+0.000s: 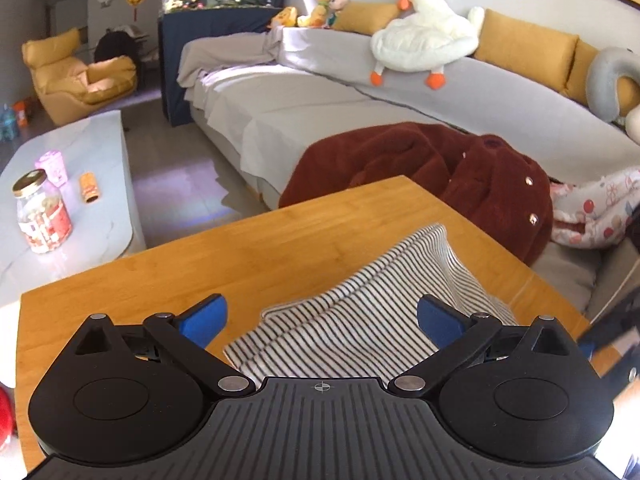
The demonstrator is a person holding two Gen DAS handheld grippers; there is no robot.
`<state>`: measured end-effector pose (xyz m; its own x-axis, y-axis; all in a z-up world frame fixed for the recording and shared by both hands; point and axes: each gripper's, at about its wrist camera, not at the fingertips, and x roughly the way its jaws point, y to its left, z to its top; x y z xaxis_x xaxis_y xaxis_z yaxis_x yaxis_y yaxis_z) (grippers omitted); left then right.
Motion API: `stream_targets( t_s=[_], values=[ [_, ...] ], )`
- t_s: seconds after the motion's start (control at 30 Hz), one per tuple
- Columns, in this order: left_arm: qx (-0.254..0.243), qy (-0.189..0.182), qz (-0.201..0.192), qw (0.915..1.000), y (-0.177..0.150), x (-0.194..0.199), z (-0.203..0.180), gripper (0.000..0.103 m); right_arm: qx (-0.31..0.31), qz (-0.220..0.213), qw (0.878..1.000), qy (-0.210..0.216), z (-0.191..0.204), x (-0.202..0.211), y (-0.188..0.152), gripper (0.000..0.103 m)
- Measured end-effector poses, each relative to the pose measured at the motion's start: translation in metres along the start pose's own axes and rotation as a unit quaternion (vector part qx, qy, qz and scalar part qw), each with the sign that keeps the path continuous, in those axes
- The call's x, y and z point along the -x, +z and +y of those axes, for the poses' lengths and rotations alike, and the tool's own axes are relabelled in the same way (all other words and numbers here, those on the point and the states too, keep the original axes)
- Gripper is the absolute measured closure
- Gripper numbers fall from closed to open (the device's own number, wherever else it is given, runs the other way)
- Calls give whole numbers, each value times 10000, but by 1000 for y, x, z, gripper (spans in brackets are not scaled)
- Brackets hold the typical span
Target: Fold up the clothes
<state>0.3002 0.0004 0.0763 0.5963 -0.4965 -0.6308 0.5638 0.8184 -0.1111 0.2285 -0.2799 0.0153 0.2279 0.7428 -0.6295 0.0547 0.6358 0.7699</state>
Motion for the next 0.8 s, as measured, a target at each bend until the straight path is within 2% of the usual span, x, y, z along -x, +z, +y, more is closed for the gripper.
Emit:
stream_targets(
  t_s=[0.07,0.17,0.2,0.3,0.37,0.4,0.43,0.5,0.63,0.73,0.8],
  values=[
    [166,-88,8,9998,2,0,7,0,-95,-163,9998,-79,-4,-2,13,41],
    [146,-235,0,9996,-1,4,12,0,-169,-449,9986,-232,-9,-4,32,44],
    [103,-280,44,9995,-2,3,11,0,73,-721,9964,-437,-5,1,39,44],
    [-47,-309,221,9993,-5,-9,8,0,915,-1665,9736,-1268,11,16,57,44],
    [-78,-223,386,9990,-8,-25,6,0,1055,-1920,9630,-1568,17,21,66,43],
    [-61,-194,441,9988,-9,-33,7,0,1036,-1873,9664,-1426,19,22,70,43],
    [-3,-191,488,9986,-9,-40,8,0,1010,-1823,9696,-1285,19,23,72,36],
    [221,-323,546,9977,-13,-51,14,0,942,-1714,9751,-1048,18,20,73,28],
    [776,-726,564,9927,-27,-58,18,0,1247,-1515,9735,-1172,15,1,80,29],
    [1089,-1008,507,9876,-39,-55,13,0,1701,-1394,9658,-1373,20,-12,90,25],
    [1026,-1007,381,9889,-50,-48,-7,0,2150,-1507,9514,-1612,33,-9,90,22]
  ],
)
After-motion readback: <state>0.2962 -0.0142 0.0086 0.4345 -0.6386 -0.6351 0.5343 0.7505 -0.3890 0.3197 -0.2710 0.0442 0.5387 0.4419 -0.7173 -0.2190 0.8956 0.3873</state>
